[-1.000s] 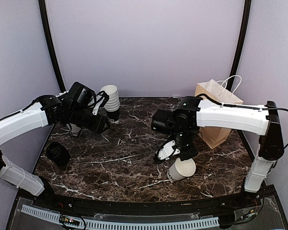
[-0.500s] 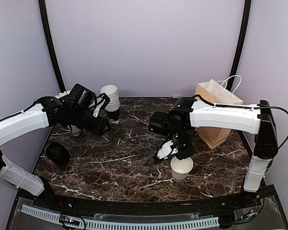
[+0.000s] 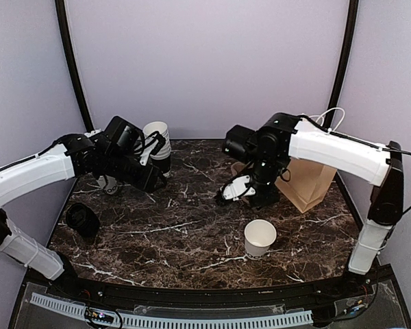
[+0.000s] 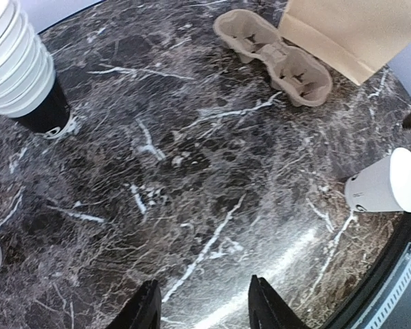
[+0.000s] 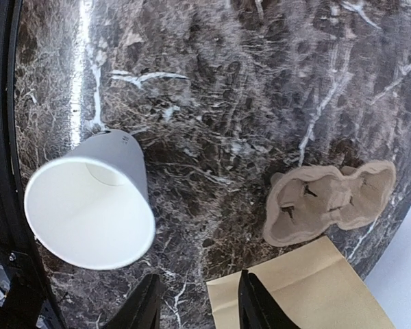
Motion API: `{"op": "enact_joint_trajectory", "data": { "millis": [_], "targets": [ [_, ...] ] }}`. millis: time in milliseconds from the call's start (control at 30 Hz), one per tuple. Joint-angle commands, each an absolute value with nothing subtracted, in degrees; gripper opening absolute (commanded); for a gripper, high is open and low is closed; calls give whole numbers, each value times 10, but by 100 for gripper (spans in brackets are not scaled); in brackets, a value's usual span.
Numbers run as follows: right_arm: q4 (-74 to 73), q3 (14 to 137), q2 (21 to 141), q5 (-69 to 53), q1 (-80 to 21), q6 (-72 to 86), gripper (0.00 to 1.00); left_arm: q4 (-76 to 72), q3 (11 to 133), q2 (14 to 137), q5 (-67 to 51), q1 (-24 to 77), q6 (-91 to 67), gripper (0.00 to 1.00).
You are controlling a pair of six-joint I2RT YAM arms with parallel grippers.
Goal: Pack the takeout coffee
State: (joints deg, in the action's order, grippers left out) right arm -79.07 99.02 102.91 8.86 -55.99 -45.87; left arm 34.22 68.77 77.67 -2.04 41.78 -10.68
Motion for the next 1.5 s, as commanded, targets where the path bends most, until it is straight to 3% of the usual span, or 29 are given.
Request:
{"op": "enact_joint_trajectory", "data": {
  "millis": [0,133,267,567,800,933,1100,1167,1467],
  "targets": [
    [-759,1009,935,-29,-449,-480,43,348,753,815,-61,471,-129,45],
    [-641,953,845,-192,-295,-456,49,356,826,892,-75,527,-152,45],
    [-488,845,747,-246,-224,-362,54,351,906,985,-95,574,-167,45],
    [-419,784,700,-286,-216,-262,56,399,1084,1161,-147,632,-173,44],
    [-410,771,695,-286,-216,-258,58,432,1122,1224,-175,647,-179,40],
    [-407,768,697,-295,-216,-257,58,439,1130,1238,-166,648,-185,33],
    [-406,764,697,-299,-216,-256,59,445,1142,1240,-133,648,-190,4],
    [-406,762,695,-300,-216,-255,59,452,1149,1240,-123,648,-191,0],
    [-409,753,686,-301,-216,-257,60,548,1185,1218,-26,637,-169,0]
  ]
}}
